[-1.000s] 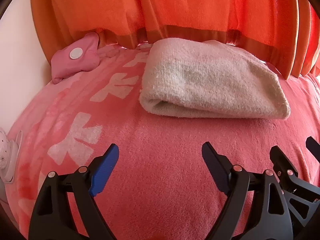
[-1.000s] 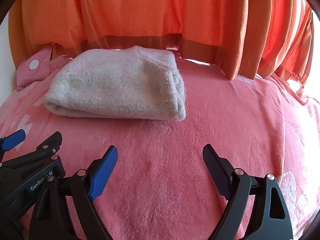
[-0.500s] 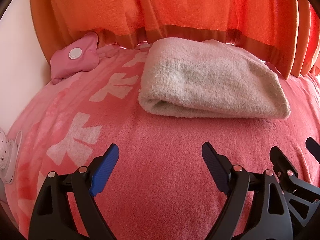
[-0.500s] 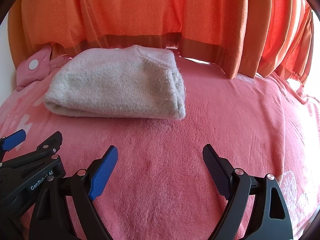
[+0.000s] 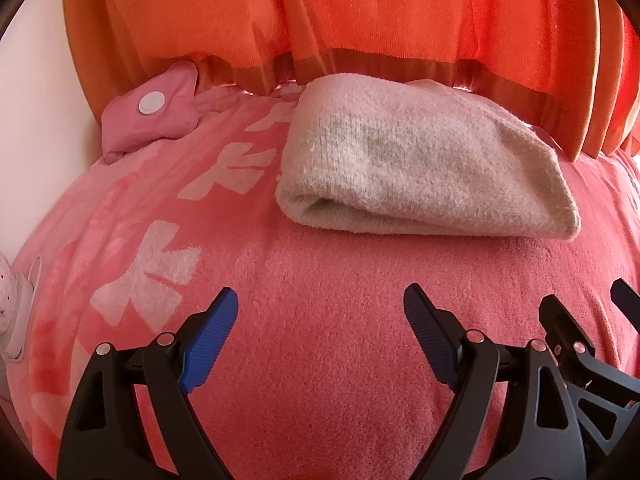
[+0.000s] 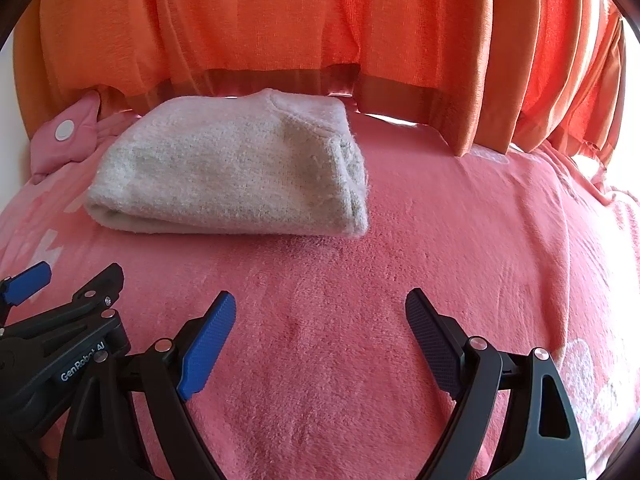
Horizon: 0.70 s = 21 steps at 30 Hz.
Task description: Fold small clothes
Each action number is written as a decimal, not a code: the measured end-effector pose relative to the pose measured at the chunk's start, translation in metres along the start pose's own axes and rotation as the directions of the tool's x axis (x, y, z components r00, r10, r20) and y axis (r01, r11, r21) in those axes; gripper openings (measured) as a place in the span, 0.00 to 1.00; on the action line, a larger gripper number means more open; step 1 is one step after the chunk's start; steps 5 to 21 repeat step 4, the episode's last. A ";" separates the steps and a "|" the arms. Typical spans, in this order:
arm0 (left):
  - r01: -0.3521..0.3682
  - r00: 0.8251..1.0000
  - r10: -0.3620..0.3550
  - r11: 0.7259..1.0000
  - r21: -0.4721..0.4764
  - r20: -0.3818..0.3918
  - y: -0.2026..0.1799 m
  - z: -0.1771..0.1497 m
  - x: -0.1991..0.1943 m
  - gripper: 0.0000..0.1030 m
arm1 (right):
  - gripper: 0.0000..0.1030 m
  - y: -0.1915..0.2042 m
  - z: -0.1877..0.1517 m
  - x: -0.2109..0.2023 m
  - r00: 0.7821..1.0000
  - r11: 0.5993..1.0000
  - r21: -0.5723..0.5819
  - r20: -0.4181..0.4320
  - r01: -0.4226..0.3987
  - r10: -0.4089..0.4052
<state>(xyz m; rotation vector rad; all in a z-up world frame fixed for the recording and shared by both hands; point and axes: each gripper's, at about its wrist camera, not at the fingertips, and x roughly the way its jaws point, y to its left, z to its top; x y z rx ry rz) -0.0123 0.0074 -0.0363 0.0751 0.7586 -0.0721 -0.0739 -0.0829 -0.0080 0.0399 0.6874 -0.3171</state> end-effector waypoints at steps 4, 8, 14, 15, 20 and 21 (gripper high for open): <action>0.018 1.000 -0.018 1.000 -0.001 -0.010 0.001 0.000 0.002 0.79 | 0.82 -0.001 0.000 0.000 1.000 1.000 0.003 -0.002 -0.003 0.003; 0.018 1.000 -0.018 1.000 -0.001 -0.010 0.001 0.000 0.002 0.79 | 0.82 -0.001 0.000 0.000 1.000 1.000 0.003 -0.002 -0.003 0.003; 0.018 1.000 -0.018 1.000 -0.001 -0.010 0.001 0.000 0.002 0.79 | 0.82 -0.001 0.000 0.000 1.000 1.000 0.003 -0.002 -0.003 0.003; 0.018 1.000 -0.018 1.000 -0.001 -0.010 0.001 0.000 0.002 0.79 | 0.82 -0.001 0.000 0.000 1.000 1.000 0.003 -0.002 -0.003 0.003; 0.018 1.000 -0.018 1.000 -0.001 -0.010 0.001 0.000 0.002 0.79 | 0.82 -0.001 0.000 0.000 1.000 1.000 0.003 -0.002 -0.003 0.003; 0.018 1.000 -0.018 1.000 -0.001 -0.010 0.001 0.000 0.002 0.79 | 0.82 -0.001 0.000 0.000 1.000 1.000 0.003 -0.002 -0.003 0.003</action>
